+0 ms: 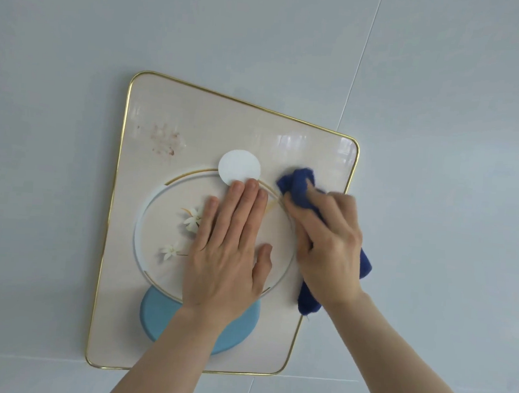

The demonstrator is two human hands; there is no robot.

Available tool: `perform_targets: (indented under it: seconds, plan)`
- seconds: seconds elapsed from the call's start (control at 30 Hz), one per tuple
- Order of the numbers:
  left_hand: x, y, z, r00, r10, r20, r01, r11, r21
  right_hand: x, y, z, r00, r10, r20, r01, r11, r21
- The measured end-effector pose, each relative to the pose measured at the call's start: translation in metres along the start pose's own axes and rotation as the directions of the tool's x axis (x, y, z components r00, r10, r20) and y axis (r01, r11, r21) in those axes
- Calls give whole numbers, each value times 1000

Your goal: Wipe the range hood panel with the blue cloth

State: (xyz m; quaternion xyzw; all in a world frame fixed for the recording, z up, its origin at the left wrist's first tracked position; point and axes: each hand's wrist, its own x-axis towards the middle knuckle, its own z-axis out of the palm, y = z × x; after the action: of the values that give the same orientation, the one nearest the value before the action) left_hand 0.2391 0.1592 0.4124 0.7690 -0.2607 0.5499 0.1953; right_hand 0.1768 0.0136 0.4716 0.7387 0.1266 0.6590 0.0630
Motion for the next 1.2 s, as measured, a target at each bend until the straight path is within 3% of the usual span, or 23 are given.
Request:
perform_targets:
  seconds: [0.2, 0.33, 0.43, 0.6, 0.93, 1.03, 1.2]
  plan:
    - [0, -1, -2, 1000, 9, 17, -9, 1000, 3, -7, 9, -14, 973, -181, 141, 191, 980, -60]
    - [0, -2, -3, 1000, 2, 14, -2, 1000, -12, 38, 8, -6, 996, 68, -60, -69, 997, -22]
    - [-1, -2, -2, 1000, 5, 8, -5, 1000, -13, 43, 4, 3, 988, 95, -123, -97, 995, -6]
    - [-1, -1, 0, 1000, 6, -1, -6, 1000, 7, -2, -9, 2, 1000, 16, -13, -17, 1000, -7]
    - [2, 0, -18, 999, -2, 50, 4, 999, -40, -33, -27, -20, 987, 32, 156, -30, 999, -14]
    - [3, -2, -30, 998, 7, 59, -1, 995, -97, -48, -33, -33, 968, 117, 221, -132, 990, 52]
    - [-8, -27, -53, 1000, 8, 19, -4, 985, -170, -10, -57, -36, 942, 331, 62, -336, 921, 196]
